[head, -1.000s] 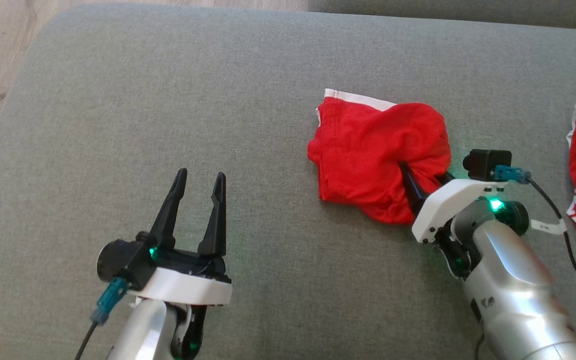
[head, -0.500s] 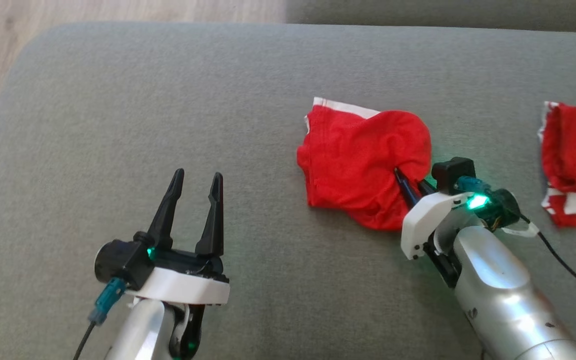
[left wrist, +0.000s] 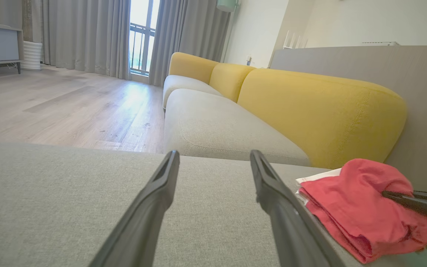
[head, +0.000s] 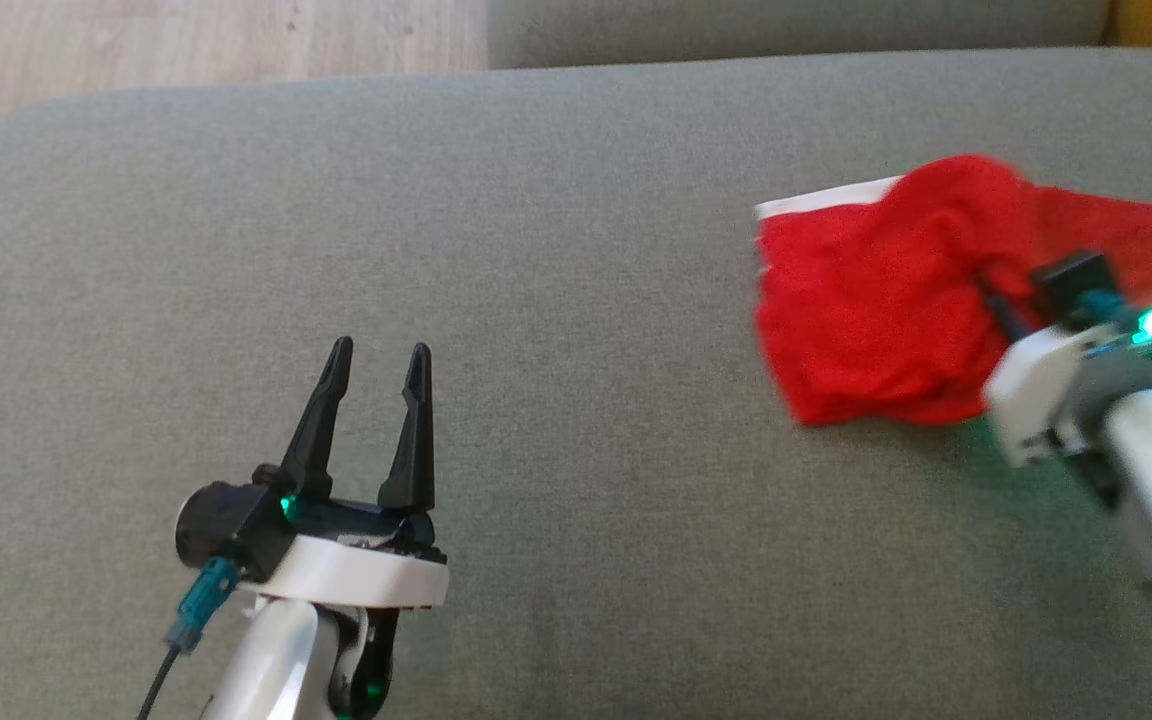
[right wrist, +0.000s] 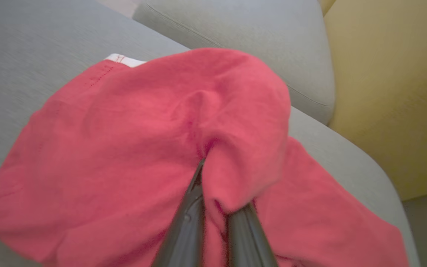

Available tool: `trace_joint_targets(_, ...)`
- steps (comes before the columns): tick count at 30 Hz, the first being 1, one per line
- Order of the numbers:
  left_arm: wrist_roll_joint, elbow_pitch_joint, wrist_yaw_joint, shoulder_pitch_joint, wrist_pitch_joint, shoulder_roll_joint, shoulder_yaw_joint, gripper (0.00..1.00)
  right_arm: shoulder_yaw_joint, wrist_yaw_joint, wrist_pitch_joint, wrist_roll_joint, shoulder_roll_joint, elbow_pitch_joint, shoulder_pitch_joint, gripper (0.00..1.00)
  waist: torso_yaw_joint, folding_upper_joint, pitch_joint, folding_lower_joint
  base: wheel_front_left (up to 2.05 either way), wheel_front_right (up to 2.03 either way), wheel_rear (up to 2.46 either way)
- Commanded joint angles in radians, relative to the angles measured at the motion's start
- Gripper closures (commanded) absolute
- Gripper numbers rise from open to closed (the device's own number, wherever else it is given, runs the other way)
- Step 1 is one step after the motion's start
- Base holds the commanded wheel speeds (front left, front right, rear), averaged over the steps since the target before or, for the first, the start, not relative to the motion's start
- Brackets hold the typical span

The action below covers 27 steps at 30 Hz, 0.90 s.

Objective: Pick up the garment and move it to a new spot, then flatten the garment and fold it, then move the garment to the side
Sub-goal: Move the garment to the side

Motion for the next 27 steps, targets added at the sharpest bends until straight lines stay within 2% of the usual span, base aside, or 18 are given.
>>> trace_joint_targets(1, 0.008, -0.036, -0.001, -0.020, -0.009, 0.004, 0.034, 0.00, 0.025, 0.007, 0.018, 0.025, -0.049, -0.051, -0.047, 1.00, -0.007, 0.0000, 0.012, 0.0001, 0.00, 0.00, 0.00)
trace_joint_targets(8, 0.005, -0.038, -0.005, -0.049, -0.009, 0.004, 0.022, 0.00, 0.095, 0.007, 0.124, 0.128, -0.326, -0.137, -0.059, 1.00, -0.002, 0.0000, 0.061, 0.0001, 0.00, 0.00, 0.00)
trace_joint_targets(14, 0.002, -0.032, -0.009, -0.076, -0.009, 0.004, 0.016, 0.00, 0.087, 0.007, 0.184, 0.160, -0.489, -0.108, -0.060, 1.00, 0.028, 0.0000, 0.111, 0.0001, 0.00, 0.00, 0.00)
trace_joint_targets(18, 0.004, -0.029, -0.011, -0.085, -0.009, 0.004, 0.021, 0.00, 0.062, 0.007, 0.186, 0.162, -0.520, -0.067, -0.050, 1.00, 0.039, 0.0000, 0.129, 0.0001, 0.00, 0.00, 0.00)
trace_joint_targets(27, 0.011, -0.027, -0.014, -0.101, -0.009, 0.004, 0.027, 0.00, 0.016, 0.007, 0.172, 0.125, -0.497, -0.011, -0.044, 1.00, 0.043, 0.0000, 0.150, 0.0001, 0.00, 0.00, 0.00)
